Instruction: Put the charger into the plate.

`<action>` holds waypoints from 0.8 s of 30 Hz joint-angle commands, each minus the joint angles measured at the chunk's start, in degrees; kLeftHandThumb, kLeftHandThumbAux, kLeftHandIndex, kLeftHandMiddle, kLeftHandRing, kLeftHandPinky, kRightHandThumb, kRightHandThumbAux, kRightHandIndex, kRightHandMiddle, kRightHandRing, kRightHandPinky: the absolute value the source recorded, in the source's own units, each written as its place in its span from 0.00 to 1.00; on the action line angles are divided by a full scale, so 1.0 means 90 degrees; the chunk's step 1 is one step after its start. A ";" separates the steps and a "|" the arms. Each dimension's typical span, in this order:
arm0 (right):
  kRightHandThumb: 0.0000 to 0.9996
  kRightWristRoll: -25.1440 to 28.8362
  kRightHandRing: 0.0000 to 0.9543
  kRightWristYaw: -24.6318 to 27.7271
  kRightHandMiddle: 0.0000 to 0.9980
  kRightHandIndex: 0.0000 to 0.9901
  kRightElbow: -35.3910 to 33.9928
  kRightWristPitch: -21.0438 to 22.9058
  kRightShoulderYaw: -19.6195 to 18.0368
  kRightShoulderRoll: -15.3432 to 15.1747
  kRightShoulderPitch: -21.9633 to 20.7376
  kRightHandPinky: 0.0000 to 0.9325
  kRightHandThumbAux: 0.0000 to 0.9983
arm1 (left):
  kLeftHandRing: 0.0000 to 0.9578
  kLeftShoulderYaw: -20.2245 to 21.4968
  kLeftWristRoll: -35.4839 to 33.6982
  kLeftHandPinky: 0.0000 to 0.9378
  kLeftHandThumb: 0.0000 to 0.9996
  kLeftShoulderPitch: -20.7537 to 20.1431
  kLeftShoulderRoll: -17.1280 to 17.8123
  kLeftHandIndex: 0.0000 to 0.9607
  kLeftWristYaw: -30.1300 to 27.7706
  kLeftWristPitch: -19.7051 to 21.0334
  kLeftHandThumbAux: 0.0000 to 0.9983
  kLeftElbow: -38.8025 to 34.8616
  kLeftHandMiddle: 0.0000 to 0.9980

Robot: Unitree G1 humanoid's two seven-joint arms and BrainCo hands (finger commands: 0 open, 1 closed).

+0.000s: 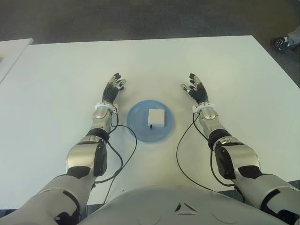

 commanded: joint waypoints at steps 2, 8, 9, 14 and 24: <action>0.09 -0.0185 0.02 0.0138 0.00 0.00 0.0384 0.0763 0.0163 0.0200 0.0466 0.09 0.67 | 0.00 0.0012 0.0025 0.00 0.07 0.0191 -0.0097 0.00 -0.0019 0.0325 0.53 0.0189 0.00; 0.09 -0.0237 0.03 0.0109 0.01 0.00 0.0386 0.0744 0.0187 0.0197 0.0464 0.09 0.66 | 0.00 0.0014 0.0019 0.00 0.07 0.0185 -0.0100 0.00 -0.0028 0.0323 0.54 0.0195 0.00; 0.09 -0.0243 0.03 0.0104 0.01 0.00 0.0385 0.0736 0.0194 0.0197 0.0465 0.09 0.66 | 0.00 0.0015 0.0018 0.00 0.07 0.0183 -0.0099 0.00 -0.0028 0.0324 0.54 0.0196 0.00; 0.09 -0.0252 0.03 0.0100 0.00 0.00 0.0390 0.0732 0.0214 0.0196 0.0460 0.09 0.65 | 0.00 0.0019 0.0019 0.00 0.06 0.0171 -0.0092 0.00 -0.0034 0.0337 0.54 0.0209 0.00; 0.10 -0.0242 0.03 0.0125 0.00 0.00 0.0414 0.0703 0.0221 0.0200 0.0454 0.10 0.62 | 0.00 0.0059 -0.0012 0.00 0.06 0.0154 -0.0087 0.00 -0.0165 0.0327 0.53 0.0228 0.00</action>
